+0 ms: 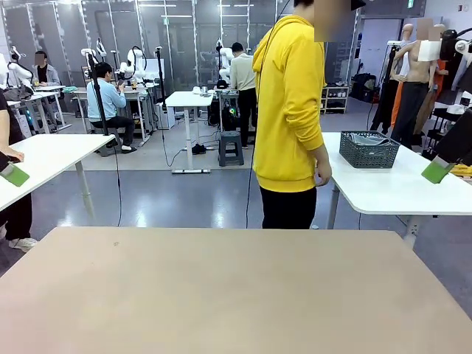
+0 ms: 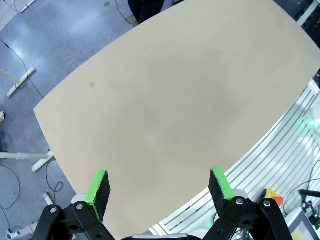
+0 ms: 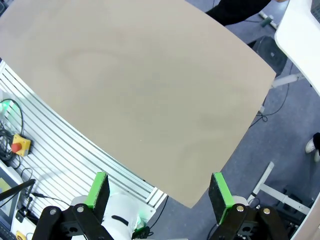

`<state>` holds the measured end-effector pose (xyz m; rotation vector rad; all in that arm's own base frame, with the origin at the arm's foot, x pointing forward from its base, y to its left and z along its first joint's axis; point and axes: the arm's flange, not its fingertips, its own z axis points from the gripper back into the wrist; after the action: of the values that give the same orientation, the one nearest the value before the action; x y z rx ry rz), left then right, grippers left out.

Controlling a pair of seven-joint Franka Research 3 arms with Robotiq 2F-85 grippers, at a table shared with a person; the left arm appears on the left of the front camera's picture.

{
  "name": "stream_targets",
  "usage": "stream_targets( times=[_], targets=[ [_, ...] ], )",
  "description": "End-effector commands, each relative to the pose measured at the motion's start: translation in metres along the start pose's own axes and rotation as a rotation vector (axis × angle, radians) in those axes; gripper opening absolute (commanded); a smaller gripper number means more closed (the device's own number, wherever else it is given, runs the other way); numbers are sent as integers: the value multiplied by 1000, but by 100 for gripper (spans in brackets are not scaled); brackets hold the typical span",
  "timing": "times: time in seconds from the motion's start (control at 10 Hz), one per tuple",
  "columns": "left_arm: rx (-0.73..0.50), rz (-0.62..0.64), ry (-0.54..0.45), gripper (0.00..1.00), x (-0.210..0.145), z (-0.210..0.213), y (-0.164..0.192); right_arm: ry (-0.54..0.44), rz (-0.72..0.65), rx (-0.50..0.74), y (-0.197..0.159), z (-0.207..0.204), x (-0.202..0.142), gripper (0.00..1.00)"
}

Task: Fold the towels and place them in the basket.
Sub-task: Stack the folded Towel with hook on the right side of the table.

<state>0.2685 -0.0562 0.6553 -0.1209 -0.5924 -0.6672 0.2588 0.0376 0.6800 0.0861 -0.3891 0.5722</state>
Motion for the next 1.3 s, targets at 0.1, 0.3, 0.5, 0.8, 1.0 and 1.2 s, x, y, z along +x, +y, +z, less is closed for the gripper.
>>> stream_targets(
  times=[0.1,0.3,0.5,0.8,1.0,1.2],
  targets=[
    [3,-2,1,100,3,2,0,-10,6,-2,-1,-2,-2,100],
    [3,-2,1,100,3,2,0,-10,6,-2,-1,-2,-2,100],
    [3,-2,1,100,3,2,0,-10,6,-2,-1,-2,-2,100],
    [3,-2,1,100,3,2,0,-10,6,-2,-1,-2,-2,100],
    [3,-2,1,100,3,2,0,-10,6,-2,-1,-2,-2,100],
    [3,-2,1,100,3,2,0,-10,6,-2,-1,-2,-2,100]
  ],
)
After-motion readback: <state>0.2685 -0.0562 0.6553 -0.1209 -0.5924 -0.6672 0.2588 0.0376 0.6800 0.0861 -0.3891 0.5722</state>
